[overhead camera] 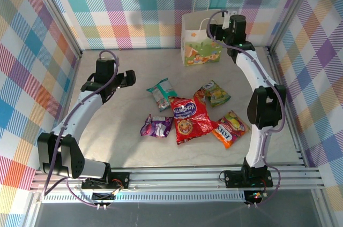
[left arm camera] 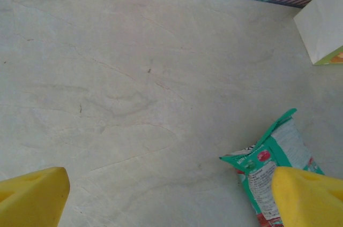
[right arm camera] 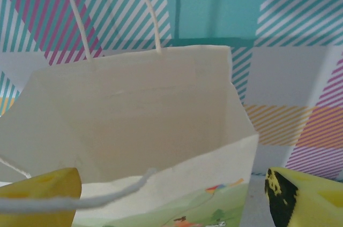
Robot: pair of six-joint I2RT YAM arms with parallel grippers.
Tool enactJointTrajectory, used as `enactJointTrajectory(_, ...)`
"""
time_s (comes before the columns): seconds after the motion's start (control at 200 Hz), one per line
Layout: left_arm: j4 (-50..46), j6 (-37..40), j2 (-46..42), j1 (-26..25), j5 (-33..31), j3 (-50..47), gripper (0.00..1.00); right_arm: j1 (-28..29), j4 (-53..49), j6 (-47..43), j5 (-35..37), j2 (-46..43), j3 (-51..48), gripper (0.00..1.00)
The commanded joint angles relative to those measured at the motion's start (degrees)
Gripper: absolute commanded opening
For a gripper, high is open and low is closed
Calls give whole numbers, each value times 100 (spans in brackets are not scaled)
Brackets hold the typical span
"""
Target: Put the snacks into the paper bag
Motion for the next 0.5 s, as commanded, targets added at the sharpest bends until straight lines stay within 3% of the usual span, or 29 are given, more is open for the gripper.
enactJointTrajectory(0.0, -9, -94, -188, -26, 270, 103, 97, 160, -50, -282, 72, 168, 373, 86)
enactJointTrajectory(0.15, 71, -209, -251, -26, 349, 19, 97, 278, -118, -514, 180, 424, 666, 79)
enactJointTrajectory(0.335, 125, -279, -358, -25, 391, -105, 97, 296, 86, -494, 301, 518, 722, 63)
enactJointTrajectory(0.495, 112, -291, -368, -24, 372, -125, 97, 299, 297, -597, 467, 496, 675, 43)
